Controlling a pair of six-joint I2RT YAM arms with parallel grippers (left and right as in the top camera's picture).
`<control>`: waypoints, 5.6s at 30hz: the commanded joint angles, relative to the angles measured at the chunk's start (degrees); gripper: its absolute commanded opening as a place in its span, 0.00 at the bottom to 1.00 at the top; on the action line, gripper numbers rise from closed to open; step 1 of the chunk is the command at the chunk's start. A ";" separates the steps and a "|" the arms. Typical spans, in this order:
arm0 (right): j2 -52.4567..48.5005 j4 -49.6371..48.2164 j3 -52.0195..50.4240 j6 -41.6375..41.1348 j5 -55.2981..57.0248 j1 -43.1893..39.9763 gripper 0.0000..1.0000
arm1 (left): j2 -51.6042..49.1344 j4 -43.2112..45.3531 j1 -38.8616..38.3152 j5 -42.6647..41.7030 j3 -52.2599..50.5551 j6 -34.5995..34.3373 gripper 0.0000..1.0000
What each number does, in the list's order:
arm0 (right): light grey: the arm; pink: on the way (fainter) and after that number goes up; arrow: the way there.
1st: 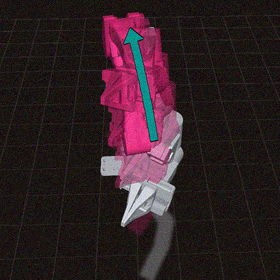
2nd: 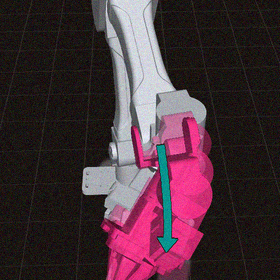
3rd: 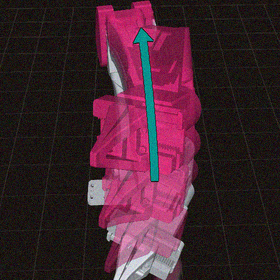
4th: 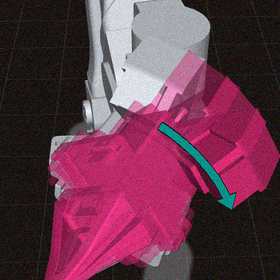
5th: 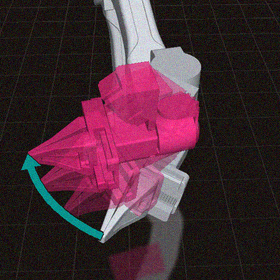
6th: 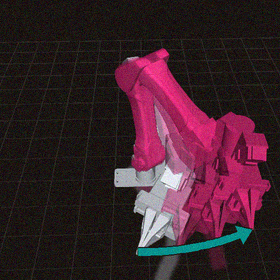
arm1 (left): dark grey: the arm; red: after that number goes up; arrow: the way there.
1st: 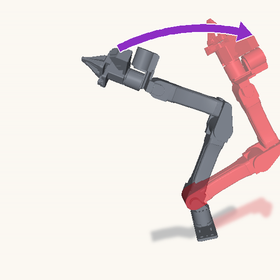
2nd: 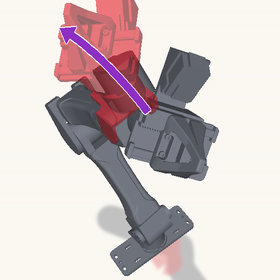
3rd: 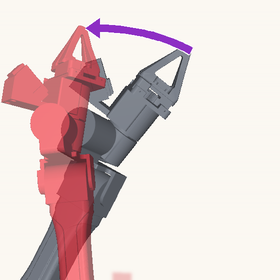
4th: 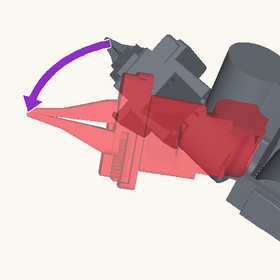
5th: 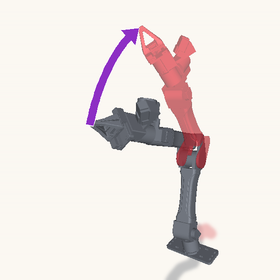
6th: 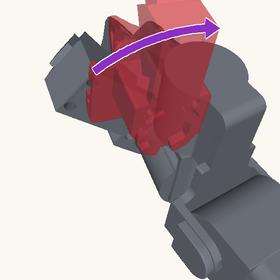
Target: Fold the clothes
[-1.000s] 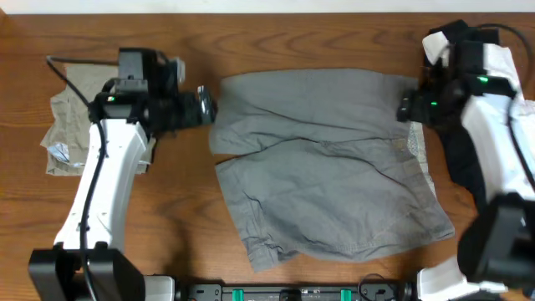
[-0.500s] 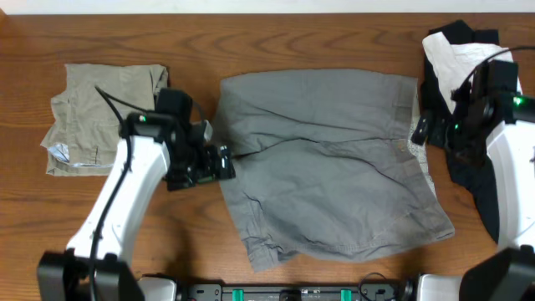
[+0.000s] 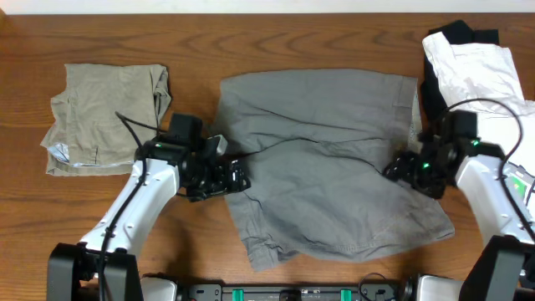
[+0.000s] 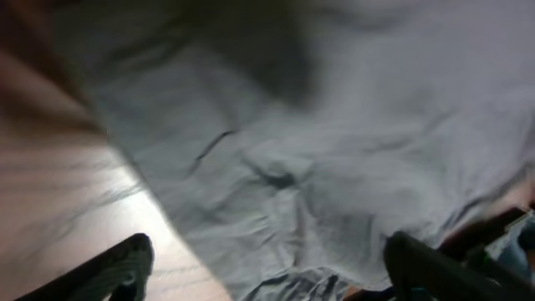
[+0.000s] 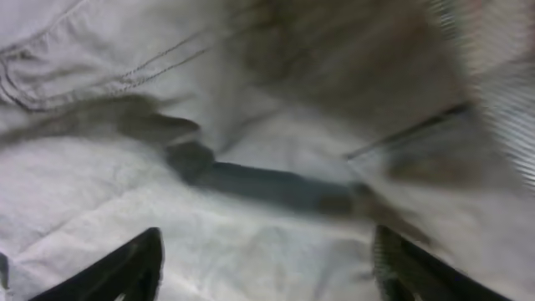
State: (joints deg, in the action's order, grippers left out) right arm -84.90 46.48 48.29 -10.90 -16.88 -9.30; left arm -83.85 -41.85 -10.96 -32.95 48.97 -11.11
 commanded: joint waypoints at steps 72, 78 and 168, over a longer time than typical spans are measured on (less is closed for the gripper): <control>6.91 -9.60 1.64 0.68 8.72 -0.87 0.92 | -5.73 -12.13 -0.04 -6.80 0.17 -3.93 0.85; 6.91 -9.57 1.62 0.68 8.74 -0.87 0.92 | -5.38 -2.49 -3.82 -6.27 -4.79 -19.43 0.85; 6.91 -10.58 -17.92 -26.84 15.28 -1.55 0.78 | -5.51 4.17 -12.68 20.98 -5.73 -47.39 0.06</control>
State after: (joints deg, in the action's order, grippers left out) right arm -78.00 38.22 32.47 -35.27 -0.60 -10.04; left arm -89.52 -36.86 -24.03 -14.00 43.62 -59.61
